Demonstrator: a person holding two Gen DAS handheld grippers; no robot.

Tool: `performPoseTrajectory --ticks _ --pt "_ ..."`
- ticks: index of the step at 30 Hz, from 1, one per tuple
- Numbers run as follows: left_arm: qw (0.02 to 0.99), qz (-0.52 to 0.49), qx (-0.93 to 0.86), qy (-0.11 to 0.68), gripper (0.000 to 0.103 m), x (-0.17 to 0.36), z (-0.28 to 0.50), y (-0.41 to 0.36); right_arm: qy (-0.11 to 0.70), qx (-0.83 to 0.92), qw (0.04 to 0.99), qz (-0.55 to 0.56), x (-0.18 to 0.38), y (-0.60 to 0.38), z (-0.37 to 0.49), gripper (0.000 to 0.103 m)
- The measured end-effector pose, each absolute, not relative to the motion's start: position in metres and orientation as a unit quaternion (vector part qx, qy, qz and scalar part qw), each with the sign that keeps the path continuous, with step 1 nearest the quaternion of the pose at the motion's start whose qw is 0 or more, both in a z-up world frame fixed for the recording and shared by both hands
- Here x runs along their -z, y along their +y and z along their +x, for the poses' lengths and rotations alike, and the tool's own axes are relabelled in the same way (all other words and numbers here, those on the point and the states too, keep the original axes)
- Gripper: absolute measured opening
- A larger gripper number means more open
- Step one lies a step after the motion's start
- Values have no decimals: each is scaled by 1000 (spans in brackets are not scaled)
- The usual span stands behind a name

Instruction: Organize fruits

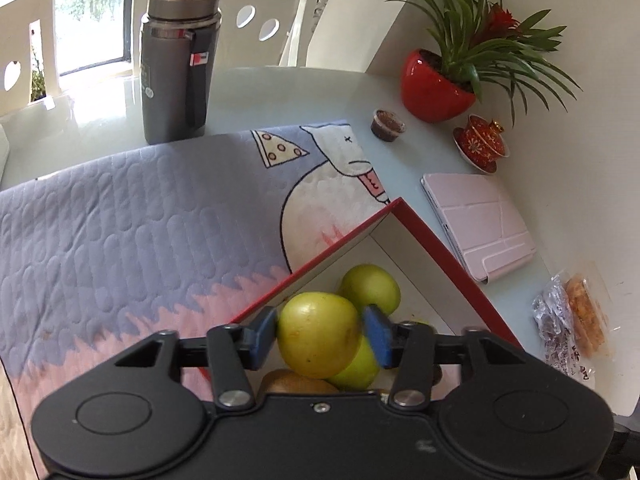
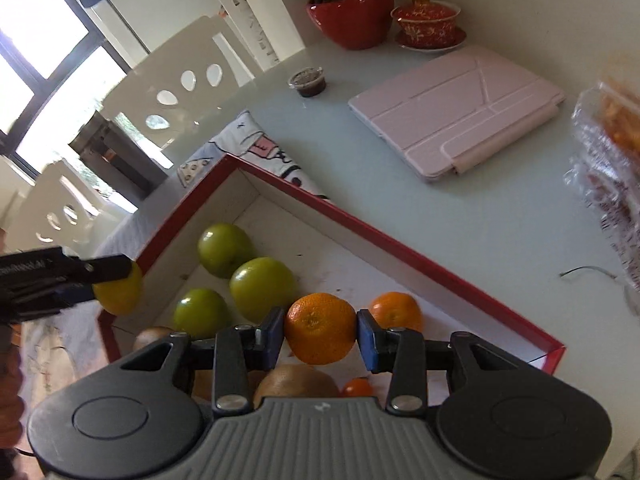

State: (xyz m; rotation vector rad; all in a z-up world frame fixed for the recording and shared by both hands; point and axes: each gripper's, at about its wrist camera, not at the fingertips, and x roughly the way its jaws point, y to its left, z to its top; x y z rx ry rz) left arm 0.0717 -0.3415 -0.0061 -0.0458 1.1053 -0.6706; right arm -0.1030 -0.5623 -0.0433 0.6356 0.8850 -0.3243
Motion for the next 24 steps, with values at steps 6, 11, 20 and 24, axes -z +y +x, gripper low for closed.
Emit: performPoseTrajectory --ticks 6,11,20,24 --pt "813 -19 290 505 80 -19 66 -327 403 166 845 312 29 -571 -111 61" --pt "824 26 256 505 83 -41 56 -314 401 176 840 319 12 -579 -129 81" --pt "815 67 229 528 87 -25 -5 -306 477 173 830 232 -3 -545 -149 96" --pt "817 67 221 529 89 -14 -32 -298 519 167 821 170 4 -523 -151 96"
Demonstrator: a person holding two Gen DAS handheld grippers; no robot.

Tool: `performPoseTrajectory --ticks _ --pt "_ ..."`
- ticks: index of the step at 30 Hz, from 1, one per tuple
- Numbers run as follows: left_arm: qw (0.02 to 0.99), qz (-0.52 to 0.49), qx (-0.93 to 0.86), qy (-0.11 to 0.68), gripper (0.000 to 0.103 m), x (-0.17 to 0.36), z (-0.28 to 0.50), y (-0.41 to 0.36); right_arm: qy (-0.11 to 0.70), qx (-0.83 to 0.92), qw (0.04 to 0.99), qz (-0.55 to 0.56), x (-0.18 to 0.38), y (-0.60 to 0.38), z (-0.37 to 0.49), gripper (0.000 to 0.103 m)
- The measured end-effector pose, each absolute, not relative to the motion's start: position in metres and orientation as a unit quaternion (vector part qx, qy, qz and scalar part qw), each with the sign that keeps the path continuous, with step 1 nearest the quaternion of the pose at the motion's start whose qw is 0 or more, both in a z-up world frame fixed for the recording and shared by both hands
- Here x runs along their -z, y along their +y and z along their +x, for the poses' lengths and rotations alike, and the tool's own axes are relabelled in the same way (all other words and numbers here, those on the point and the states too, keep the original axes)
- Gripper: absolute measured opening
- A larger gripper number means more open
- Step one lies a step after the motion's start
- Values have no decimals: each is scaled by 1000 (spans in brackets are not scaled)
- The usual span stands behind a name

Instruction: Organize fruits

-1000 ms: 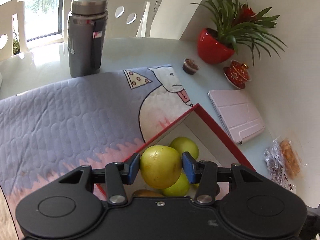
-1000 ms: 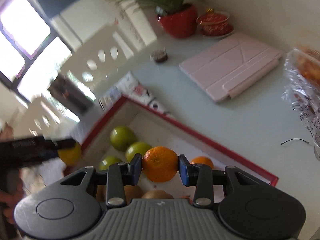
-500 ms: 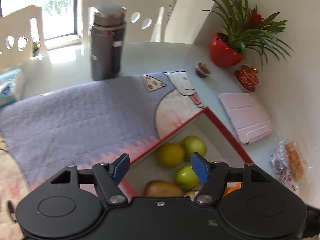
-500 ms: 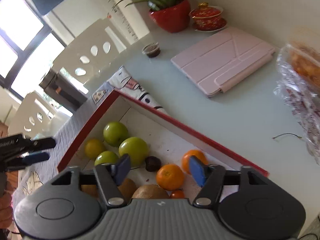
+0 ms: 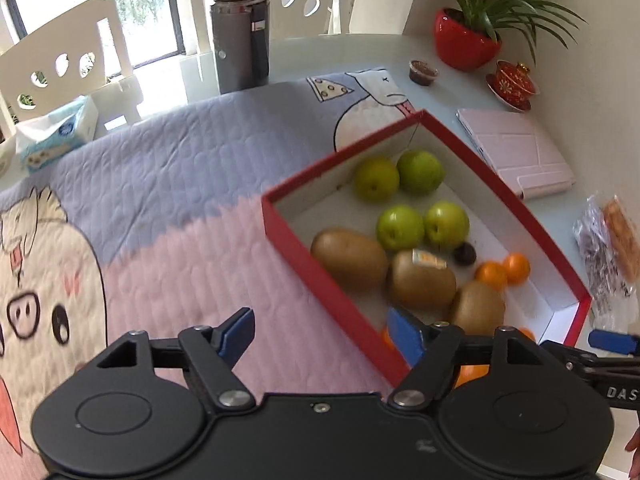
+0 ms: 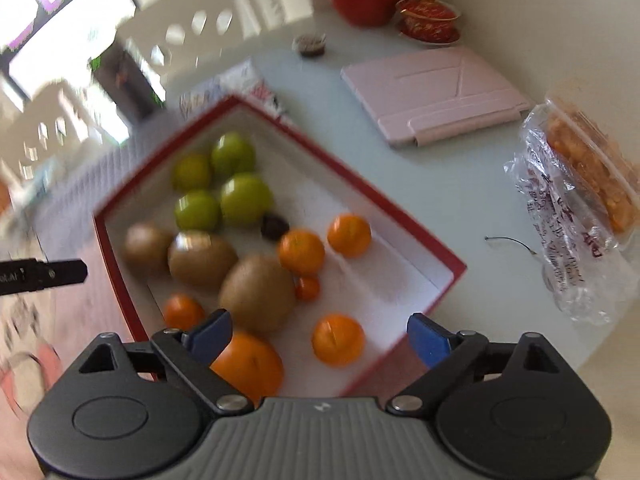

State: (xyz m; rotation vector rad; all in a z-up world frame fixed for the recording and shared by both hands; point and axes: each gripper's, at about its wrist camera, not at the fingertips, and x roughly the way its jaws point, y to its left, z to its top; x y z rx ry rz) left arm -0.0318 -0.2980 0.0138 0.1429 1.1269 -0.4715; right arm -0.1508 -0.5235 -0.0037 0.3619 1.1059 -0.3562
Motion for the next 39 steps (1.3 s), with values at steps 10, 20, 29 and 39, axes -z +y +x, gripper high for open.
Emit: performPoseTrajectory --ticks 10,20,29,39 --pt "855 30 188 483 94 -10 -62 -278 499 151 836 170 10 -498 -165 96" --pt "854 28 172 490 96 -6 -60 -247 450 173 857 181 -1 -488 -175 96" --pt "857 12 146 495 96 -4 -59 -226 455 158 857 184 5 -473 -169 96" --pt "855 18 152 496 96 -2 -71 -232 447 151 851 230 12 -482 -180 96"
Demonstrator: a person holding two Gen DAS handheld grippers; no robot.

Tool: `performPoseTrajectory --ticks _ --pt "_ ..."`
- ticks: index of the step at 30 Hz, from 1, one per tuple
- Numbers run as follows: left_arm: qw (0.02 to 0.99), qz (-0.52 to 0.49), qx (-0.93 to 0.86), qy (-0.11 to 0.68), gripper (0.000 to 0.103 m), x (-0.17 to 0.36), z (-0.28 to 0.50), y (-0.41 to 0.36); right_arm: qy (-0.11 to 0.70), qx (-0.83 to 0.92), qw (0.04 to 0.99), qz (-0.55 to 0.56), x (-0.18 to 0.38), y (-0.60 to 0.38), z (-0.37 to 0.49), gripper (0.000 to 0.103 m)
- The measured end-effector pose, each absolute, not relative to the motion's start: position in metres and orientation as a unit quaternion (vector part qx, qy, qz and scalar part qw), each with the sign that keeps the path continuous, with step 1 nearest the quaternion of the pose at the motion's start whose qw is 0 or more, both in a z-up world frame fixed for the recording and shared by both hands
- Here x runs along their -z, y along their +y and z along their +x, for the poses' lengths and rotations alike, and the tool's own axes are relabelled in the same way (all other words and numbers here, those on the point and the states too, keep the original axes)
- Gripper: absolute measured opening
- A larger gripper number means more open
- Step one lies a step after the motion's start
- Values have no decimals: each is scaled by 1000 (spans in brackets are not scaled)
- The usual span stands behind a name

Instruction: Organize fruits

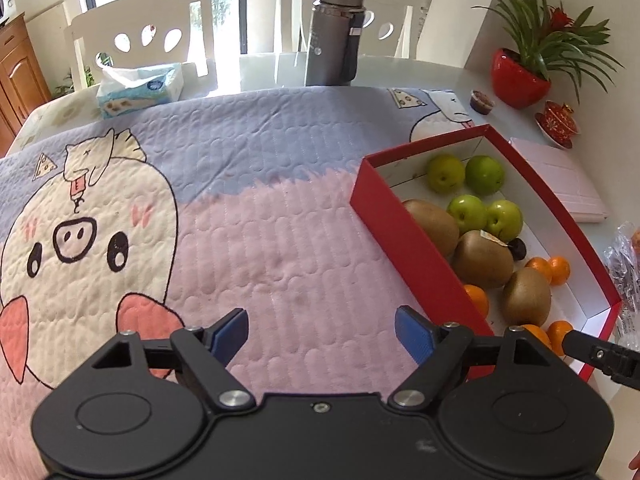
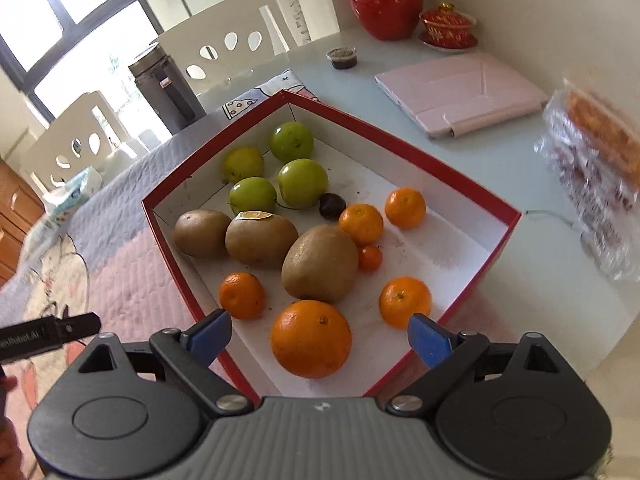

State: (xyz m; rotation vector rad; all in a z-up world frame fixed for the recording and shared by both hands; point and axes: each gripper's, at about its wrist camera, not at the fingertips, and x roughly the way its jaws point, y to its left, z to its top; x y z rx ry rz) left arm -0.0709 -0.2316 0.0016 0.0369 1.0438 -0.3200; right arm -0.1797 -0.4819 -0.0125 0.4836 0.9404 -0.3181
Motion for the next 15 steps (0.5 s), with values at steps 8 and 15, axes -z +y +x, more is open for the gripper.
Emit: performPoseTrajectory --ticks 8,15 --pt "852 25 174 494 96 -2 -74 -252 441 163 849 240 14 -489 -192 96" --pt "846 37 210 489 96 -4 -77 -278 427 179 848 258 12 -497 -208 96"
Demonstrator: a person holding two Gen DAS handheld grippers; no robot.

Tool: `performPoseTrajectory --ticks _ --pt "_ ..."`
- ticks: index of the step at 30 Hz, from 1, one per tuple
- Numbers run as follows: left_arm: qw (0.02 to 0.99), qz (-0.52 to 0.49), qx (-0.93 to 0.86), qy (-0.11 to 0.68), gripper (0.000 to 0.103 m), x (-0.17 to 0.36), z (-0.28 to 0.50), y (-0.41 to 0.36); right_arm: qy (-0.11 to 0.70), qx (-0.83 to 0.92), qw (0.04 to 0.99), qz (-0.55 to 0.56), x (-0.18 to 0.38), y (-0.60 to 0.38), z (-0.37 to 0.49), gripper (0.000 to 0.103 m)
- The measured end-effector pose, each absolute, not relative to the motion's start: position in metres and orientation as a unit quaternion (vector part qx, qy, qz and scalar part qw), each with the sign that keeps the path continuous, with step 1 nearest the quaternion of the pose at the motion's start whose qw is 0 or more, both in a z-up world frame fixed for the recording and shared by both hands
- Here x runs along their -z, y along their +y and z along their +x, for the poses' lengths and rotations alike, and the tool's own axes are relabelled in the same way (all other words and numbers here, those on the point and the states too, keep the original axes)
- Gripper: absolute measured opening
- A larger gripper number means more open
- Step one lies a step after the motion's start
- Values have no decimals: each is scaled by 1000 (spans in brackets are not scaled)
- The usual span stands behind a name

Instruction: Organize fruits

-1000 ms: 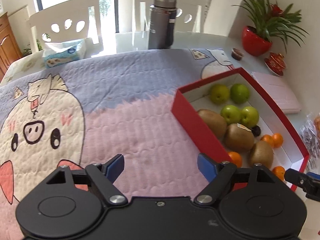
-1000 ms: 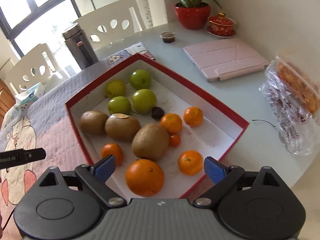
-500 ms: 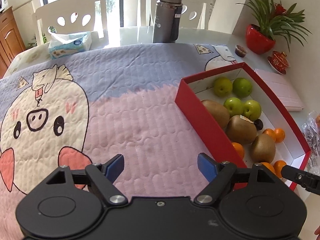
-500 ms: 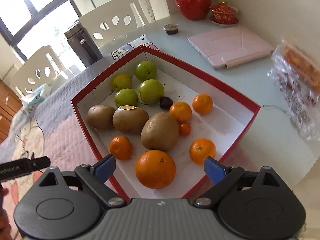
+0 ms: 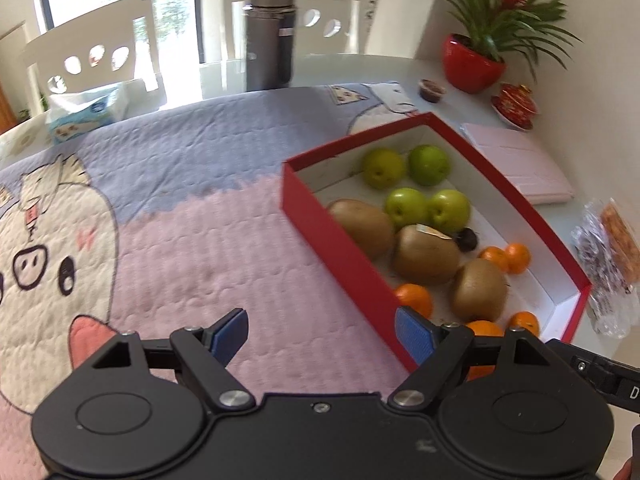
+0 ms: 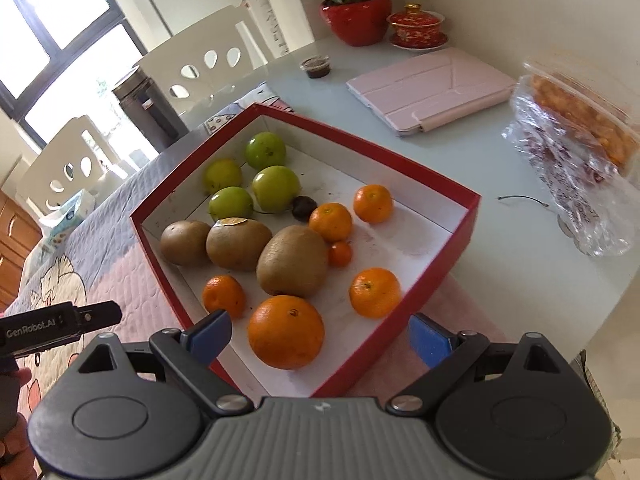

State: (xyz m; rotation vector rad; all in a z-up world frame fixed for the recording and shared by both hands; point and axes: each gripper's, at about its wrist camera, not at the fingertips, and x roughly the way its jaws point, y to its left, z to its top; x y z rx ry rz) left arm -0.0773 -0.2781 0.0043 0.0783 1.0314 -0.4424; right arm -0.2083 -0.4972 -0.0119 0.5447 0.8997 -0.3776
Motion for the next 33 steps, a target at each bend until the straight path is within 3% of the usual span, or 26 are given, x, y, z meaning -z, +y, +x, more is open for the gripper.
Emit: performPoseTrajectory --ticks 33 --pt "846 39 191 497 97 4 -72 -275 475 143 848 187 16 -474 -186 96"
